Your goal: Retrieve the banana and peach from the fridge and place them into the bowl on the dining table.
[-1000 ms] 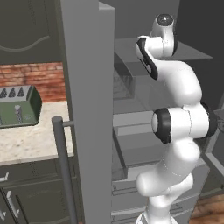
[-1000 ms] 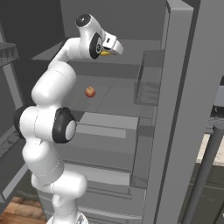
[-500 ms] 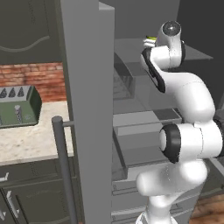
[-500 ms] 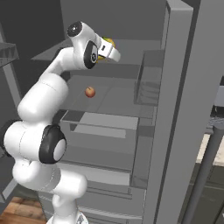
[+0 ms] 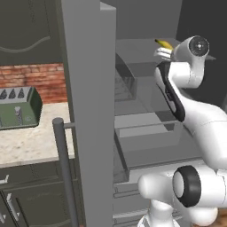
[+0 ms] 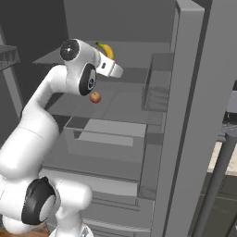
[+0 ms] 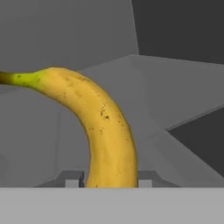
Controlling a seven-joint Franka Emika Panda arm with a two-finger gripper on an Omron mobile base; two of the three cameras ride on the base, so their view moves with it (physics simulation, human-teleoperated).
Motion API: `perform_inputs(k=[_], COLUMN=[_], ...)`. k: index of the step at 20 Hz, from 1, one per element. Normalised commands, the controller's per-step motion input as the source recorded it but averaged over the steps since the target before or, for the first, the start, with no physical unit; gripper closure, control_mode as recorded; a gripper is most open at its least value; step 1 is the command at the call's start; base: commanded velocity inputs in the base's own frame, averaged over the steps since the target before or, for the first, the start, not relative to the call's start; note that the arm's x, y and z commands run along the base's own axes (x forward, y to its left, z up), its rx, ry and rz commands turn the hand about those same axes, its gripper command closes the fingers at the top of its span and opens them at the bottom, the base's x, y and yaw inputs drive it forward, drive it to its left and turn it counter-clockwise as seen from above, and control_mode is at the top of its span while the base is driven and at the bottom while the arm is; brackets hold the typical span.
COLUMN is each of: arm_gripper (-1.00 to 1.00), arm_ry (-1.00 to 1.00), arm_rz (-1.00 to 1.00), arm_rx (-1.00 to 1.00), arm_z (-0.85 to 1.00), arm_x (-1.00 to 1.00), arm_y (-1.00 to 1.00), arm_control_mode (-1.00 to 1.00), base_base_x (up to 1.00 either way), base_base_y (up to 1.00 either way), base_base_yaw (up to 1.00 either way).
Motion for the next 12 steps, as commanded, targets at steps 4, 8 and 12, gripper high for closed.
perform_inputs(k=[4, 8, 12], arm_gripper=[1.00, 1.00, 1.00], arm_ry=[0.01, 0.02, 0.02], arm_rz=[0.15, 0.17, 0.16], arm_rx=[0.05, 0.05, 0.04], arm_z=[0.43, 0.43, 0.18], arm_x=[-1.00, -1.00, -1.00], arm_y=[-0.01, 0.00, 0.00], arm_control_mode=[-1.00, -1.00, -1.00], base_base_x=[0.00, 0.00, 0.00], base_base_y=[0.00, 0.00, 0.00], base_base_yaw=[0.00, 0.00, 0.00])
